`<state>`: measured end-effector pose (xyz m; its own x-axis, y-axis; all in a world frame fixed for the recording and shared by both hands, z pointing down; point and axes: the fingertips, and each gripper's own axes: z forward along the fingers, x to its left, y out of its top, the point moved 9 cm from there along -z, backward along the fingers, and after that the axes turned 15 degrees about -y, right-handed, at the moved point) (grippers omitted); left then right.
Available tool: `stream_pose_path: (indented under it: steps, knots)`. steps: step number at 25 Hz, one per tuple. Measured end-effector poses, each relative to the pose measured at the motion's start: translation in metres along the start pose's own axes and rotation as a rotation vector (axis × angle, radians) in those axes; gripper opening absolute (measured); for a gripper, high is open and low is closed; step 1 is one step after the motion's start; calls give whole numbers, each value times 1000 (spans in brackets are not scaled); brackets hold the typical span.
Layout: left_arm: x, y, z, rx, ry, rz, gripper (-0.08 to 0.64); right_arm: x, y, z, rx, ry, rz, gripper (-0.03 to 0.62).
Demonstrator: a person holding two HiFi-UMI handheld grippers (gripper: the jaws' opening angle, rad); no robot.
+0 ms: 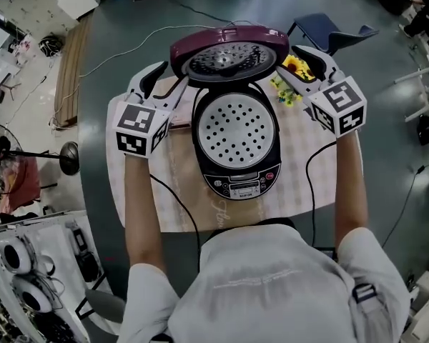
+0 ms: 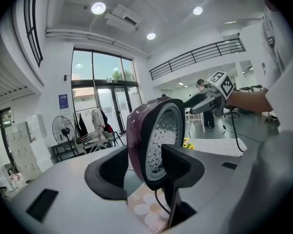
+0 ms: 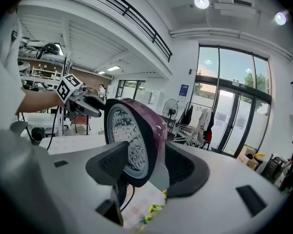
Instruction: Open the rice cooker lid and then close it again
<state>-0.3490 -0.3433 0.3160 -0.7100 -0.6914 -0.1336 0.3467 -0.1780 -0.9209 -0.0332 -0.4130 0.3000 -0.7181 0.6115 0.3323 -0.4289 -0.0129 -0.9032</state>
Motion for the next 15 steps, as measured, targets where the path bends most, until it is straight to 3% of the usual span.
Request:
stream_pose_path:
  steps: [15]
  knots:
    - [20,29,20,-19,-86,65,247,-1,21,38,-55,54,-68,279]
